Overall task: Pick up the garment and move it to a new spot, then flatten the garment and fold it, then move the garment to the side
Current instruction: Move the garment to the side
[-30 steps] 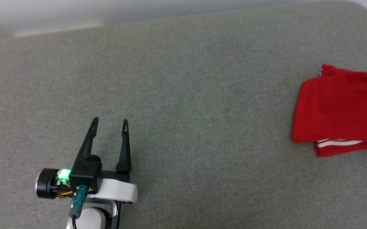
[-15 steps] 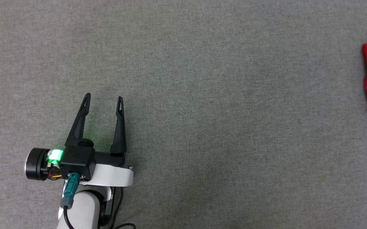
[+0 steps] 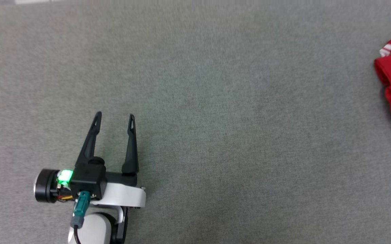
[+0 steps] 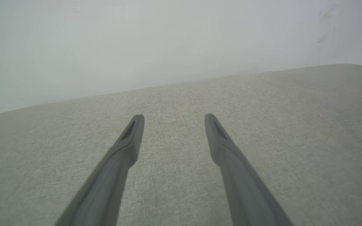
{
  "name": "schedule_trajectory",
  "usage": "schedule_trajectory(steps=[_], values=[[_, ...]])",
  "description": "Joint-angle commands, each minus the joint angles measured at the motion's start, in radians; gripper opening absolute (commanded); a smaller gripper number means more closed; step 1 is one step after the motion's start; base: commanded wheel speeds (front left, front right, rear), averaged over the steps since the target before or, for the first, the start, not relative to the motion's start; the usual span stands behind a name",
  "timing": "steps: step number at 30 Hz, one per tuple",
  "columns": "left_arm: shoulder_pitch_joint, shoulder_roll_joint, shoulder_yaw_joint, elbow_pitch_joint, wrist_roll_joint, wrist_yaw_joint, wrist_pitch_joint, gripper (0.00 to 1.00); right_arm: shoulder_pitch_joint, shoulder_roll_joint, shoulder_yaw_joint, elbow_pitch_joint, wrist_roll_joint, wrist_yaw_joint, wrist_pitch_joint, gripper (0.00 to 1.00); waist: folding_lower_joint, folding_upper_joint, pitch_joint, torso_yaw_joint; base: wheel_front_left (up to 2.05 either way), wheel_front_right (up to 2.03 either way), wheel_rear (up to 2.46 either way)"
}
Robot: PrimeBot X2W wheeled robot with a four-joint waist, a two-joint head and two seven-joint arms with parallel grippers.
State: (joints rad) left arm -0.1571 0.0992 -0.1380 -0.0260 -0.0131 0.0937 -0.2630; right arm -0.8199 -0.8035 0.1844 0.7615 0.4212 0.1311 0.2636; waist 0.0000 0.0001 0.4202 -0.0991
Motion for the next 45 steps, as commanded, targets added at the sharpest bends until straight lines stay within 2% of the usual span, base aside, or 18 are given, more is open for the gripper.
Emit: schedule_trajectory(steps=[1, 7, 13, 17, 24, 31, 37, 45], values=[[0.017, -0.004, -0.002, 0.005, -0.005, 0.004, -0.002, 1.00, 0.014, 0.004, -0.007, -0.024, -0.022, -0.001, -0.040, 1.00, 0.0000, -0.0001, -0.057, 0.012, 0.00, 0.00, 0.00], [0.081, -0.013, 0.013, 0.018, -0.017, 0.019, -0.002, 1.00, 0.051, 0.051, -0.051, -0.154, -0.085, -0.001, -0.232, 1.00, 0.0000, -0.0001, -0.162, 0.034, 0.00, 0.00, 0.00], [0.146, -0.017, 0.033, 0.022, -0.018, 0.022, -0.002, 1.00, 0.134, 0.188, -0.106, -0.305, -0.135, -0.001, -0.418, 1.00, 0.0000, -0.0001, -0.256, 0.062, 0.00, 0.00, 0.00], [0.172, -0.022, 0.038, 0.031, -0.024, 0.017, -0.002, 1.00, 0.223, 0.277, -0.126, -0.406, -0.160, -0.001, -0.485, 1.00, 0.0000, -0.0001, -0.306, 0.093, 0.00, 0.00, 0.00], [0.204, -0.029, 0.042, 0.039, -0.024, 0.016, -0.002, 1.00, 0.423, 0.443, -0.159, -0.557, -0.205, -0.001, -0.523, 1.00, 0.0000, -0.0001, -0.367, 0.146, 0.00, 0.00, 0.00], [0.231, -0.032, 0.046, 0.058, -0.022, 0.007, -0.002, 1.00, 0.626, 0.585, -0.193, -0.622, -0.222, -0.001, -0.528, 1.00, 0.0000, -0.0001, -0.413, 0.181, 0.00, 0.00, 0.00], [0.241, -0.034, 0.051, 0.071, -0.023, -0.002, -0.002, 1.00, 0.771, 0.668, -0.230, -0.653, -0.229, -0.001, -0.528, 1.00, 0.0000, -0.0001, -0.433, 0.195, 0.00, 0.00, 0.00], [0.257, -0.037, 0.047, 0.086, -0.031, -0.019, -0.002, 1.00, 0.883, 0.721, -0.266, -0.681, -0.234, -0.001, -0.528, 1.00, 0.0000, -0.0001, -0.446, 0.193, 0.00, 0.00, 0.00]])
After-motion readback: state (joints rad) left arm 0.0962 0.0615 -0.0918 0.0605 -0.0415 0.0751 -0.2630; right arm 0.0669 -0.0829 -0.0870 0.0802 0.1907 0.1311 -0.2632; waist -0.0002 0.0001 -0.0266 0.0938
